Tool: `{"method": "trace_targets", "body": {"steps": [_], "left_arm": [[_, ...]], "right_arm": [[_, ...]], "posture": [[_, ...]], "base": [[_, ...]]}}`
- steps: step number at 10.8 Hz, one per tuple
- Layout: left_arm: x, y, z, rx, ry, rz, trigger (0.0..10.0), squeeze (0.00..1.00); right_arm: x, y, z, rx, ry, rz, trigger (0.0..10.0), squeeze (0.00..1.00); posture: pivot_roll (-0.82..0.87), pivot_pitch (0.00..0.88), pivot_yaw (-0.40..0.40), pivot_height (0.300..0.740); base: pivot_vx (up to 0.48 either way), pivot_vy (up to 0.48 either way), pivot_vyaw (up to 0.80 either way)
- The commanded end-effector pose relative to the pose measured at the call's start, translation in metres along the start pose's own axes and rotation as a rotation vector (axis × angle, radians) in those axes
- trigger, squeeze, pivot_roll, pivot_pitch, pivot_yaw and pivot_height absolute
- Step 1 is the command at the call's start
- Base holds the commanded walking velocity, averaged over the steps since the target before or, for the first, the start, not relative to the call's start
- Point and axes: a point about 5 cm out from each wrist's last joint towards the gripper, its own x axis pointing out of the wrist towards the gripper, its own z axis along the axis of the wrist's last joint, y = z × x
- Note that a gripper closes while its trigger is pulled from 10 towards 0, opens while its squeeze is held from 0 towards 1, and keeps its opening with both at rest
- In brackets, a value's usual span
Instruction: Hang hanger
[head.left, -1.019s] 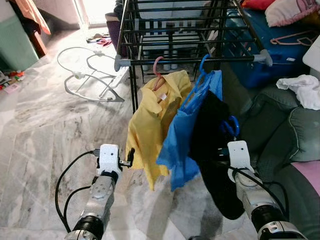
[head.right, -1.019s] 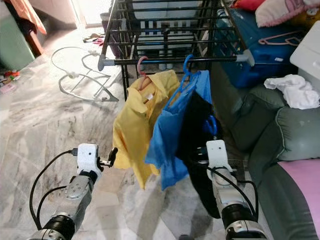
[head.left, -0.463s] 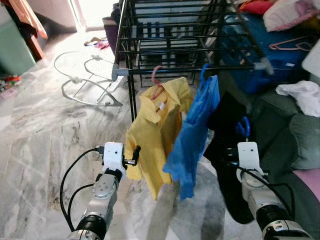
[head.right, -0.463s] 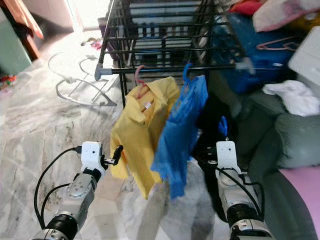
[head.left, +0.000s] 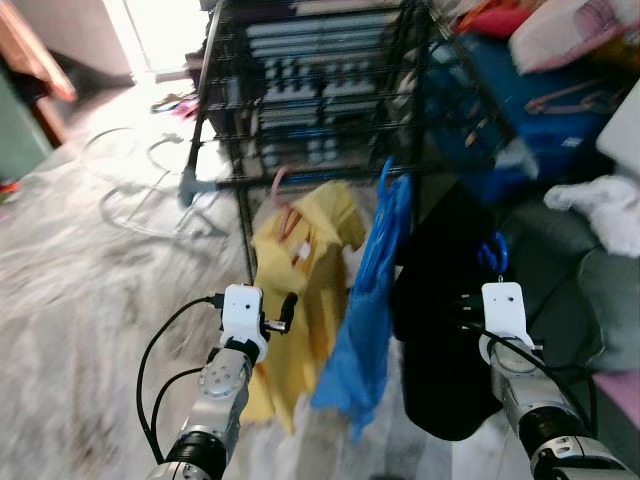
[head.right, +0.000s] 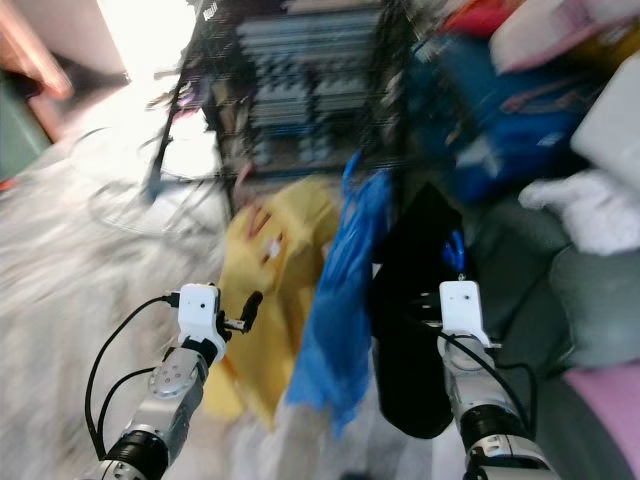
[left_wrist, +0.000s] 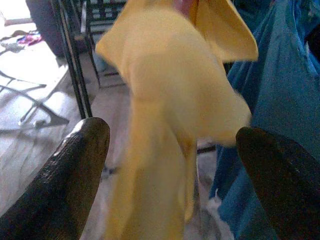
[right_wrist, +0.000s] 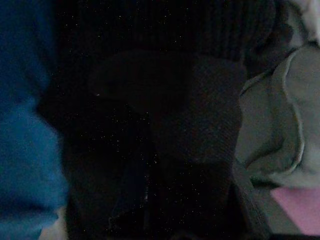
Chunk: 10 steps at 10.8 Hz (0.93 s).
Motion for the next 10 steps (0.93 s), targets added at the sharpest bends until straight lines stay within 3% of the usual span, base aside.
{"method": "trace_targets", "body": {"steps": [1,4,8,10], "left_arm": [[-0.006,0.011,-0.006,0.023,0.026,0.031,10.0,0.00],[-0.006,0.010,-0.007,0.038,0.035,0.045,10.0,0.00],[-0.008,0.015,-0.005,0.050,0.030,0.050,10.0,0.00],[-0.013,0.018,-0.009,0.054,0.037,0.058,10.0,0.00]], "right_arm": [[0.002,0.005,0.014,0.015,-0.056,0.007,10.0,0.00],[0.005,0.004,0.019,0.015,-0.045,0.034,10.0,0.00],[0.005,0.057,0.056,0.006,-0.079,0.268,10.0,0.00],[-0.003,0.093,0.069,-0.022,-0.089,0.403,10.0,0.00]], "posture": [[-0.23,0.069,0.041,0.740],[-0.23,0.081,0.050,0.740],[-0.20,0.096,0.054,0.740],[-0.16,0.106,0.051,0.740]], "base": [[0.000,0.000,0.00],[0.000,0.000,0.00],[0.000,0.000,0.00],[0.000,0.000,0.00]]}}
